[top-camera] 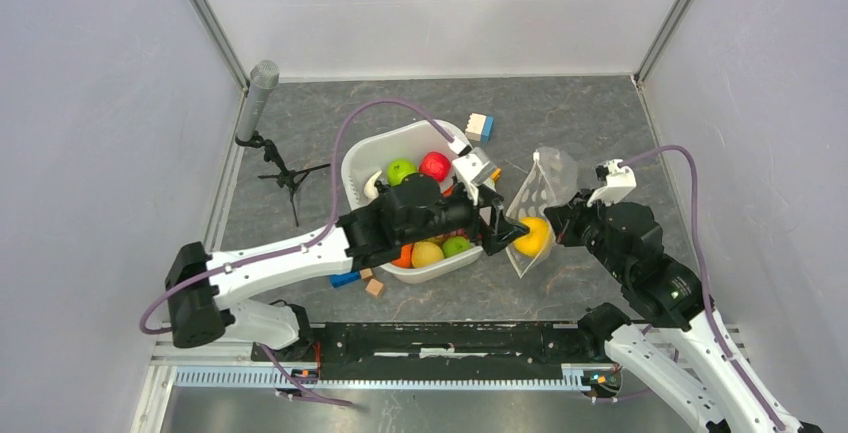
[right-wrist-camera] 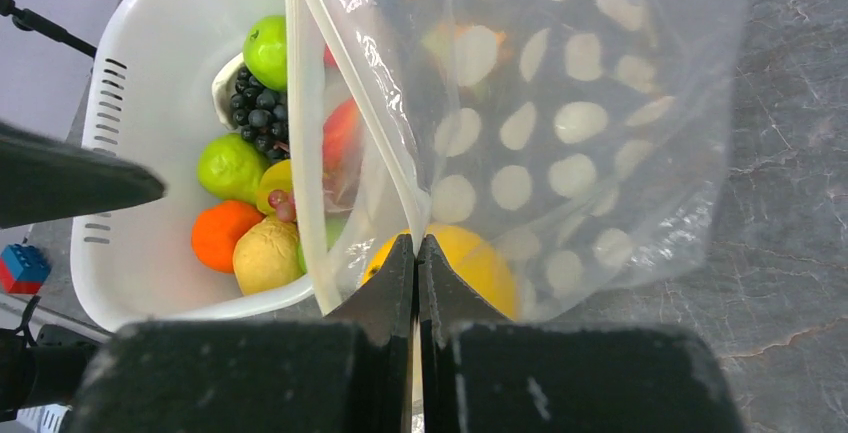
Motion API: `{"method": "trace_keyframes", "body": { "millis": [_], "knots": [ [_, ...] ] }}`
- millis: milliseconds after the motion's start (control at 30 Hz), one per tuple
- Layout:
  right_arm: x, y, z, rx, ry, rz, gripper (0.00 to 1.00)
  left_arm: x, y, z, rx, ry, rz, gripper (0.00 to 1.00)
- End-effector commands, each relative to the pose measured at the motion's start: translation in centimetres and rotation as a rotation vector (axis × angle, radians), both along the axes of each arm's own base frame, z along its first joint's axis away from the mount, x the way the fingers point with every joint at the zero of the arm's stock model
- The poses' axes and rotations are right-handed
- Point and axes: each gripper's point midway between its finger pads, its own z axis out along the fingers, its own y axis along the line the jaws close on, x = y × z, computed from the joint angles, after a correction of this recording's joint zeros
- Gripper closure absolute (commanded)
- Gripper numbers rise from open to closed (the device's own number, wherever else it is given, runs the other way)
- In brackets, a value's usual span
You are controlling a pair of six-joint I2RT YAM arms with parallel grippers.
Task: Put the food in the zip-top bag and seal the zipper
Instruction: Place the fake fruit in the zipper food storage bag, then adjust the zipper food storage bag at the center of the board.
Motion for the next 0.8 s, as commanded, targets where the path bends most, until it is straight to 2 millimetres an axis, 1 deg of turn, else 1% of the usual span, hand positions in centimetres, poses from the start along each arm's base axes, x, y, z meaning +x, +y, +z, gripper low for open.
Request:
{"method": "trace_keyframes", "body": {
  "millis": [0, 100, 167, 267, 300, 367, 467, 600, 667, 700, 767],
  "knots": [
    [0.5, 0.3, 0.9, 0.010, -0.028, 0.005, 1.00, -2.0, 1.4, -1.5, 0.015, 0.037, -0.050, 0.13],
    [0.7, 0.8, 1.1, 0.014, -0.033, 0.021, 1.00, -3.7, 2.0, -4.1, 0.077, 0.063, -0.088, 0.19],
    [0.6, 1.1, 1.1, 0.022, -0.036, 0.037, 1.00, -3.5, 2.5, -5.3, 0.098, 0.070, -0.035, 0.20],
    [0.6, 1.0, 1.3, 0.031, -0.042, 0.035, 1.00, -2.5, 2.9, -6.1, 0.101, 0.092, 0.043, 0.18],
    [0.5, 1.0, 1.3, 0.031, -0.043, 0.034, 1.00, -2.2, 2.8, -6.3, 0.098, 0.106, 0.063, 0.16],
    [0.3, 0.8, 1.4, 0.032, -0.044, 0.030, 1.00, -1.9, 2.5, -6.6, 0.098, 0.126, 0.086, 0.16],
    [0.2, 0.4, 1.5, 0.036, -0.052, 0.015, 1.00, -1.5, 1.8, -6.6, 0.080, 0.143, 0.108, 0.16],
    [0.1, 0.2, 1.5, 0.034, -0.053, 0.006, 1.00, -2.2, -0.4, -5.6, 0.039, 0.174, 0.055, 0.16],
    [0.1, 0.1, 1.5, 0.033, -0.054, 0.002, 1.00, -1.8, -1.2, -5.9, 0.044, 0.193, 0.073, 0.16],
    [0.2, 0.1, 1.7, 0.034, -0.058, -0.001, 1.00, -1.5, -1.4, -6.5, 0.054, 0.204, 0.092, 0.17],
    [0.3, -0.1, 1.9, 0.027, -0.061, -0.009, 0.99, -1.0, -2.1, -6.7, 0.061, 0.214, 0.107, 0.19]
  ]
}}
